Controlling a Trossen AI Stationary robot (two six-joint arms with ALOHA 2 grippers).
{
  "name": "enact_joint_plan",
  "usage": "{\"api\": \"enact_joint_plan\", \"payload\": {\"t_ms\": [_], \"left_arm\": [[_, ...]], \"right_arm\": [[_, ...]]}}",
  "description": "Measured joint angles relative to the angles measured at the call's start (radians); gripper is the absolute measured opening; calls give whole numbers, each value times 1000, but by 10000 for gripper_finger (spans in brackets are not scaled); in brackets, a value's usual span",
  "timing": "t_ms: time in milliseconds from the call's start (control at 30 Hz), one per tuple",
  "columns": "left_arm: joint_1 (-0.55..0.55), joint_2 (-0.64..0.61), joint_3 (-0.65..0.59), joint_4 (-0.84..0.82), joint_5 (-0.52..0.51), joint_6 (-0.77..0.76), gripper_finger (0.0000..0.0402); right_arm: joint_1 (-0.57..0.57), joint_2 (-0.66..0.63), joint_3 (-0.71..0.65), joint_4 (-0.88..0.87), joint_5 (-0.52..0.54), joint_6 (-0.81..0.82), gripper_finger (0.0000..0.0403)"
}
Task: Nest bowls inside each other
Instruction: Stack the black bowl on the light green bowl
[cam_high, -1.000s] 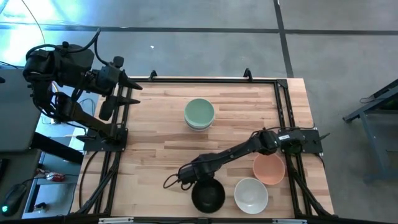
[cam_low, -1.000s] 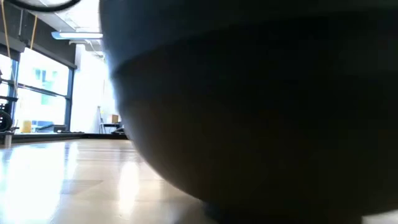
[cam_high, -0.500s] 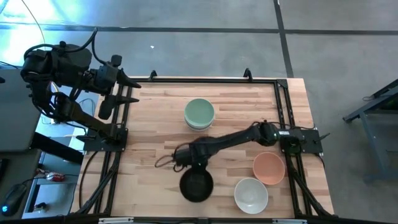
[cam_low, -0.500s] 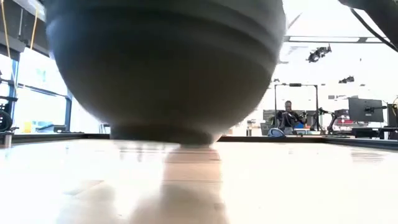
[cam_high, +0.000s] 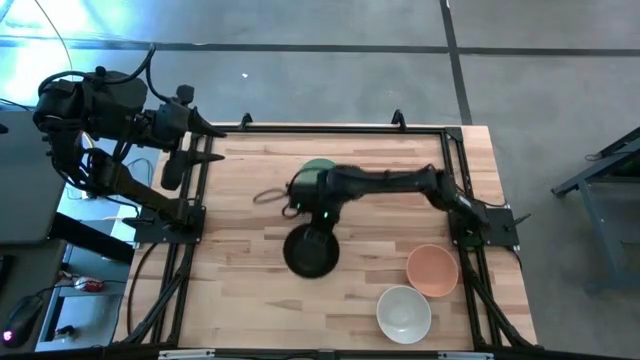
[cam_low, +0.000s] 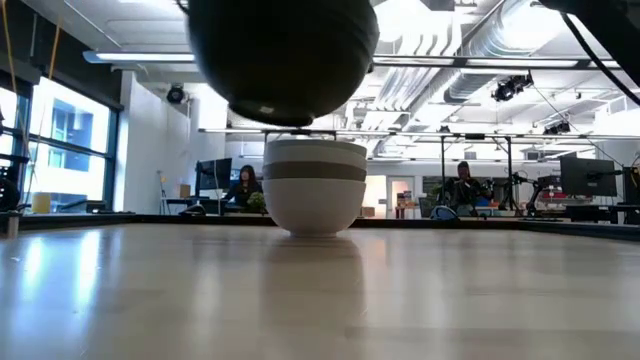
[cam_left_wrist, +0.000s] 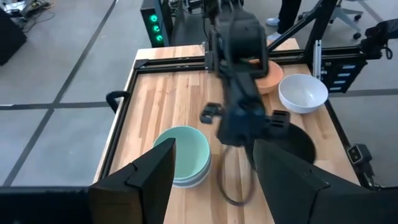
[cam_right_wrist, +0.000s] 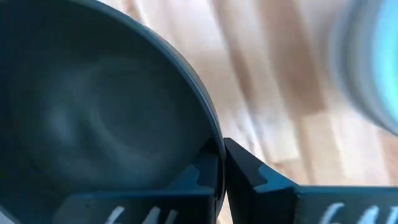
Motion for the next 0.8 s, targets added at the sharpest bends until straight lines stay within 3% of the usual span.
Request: {"api": "enact_joint_plan", "payload": {"t_ms": [800], "left_arm": [[0, 1, 0, 0, -106, -34, 207]], "right_arm": [[-292, -71, 0, -27, 40, 208, 0]]}}
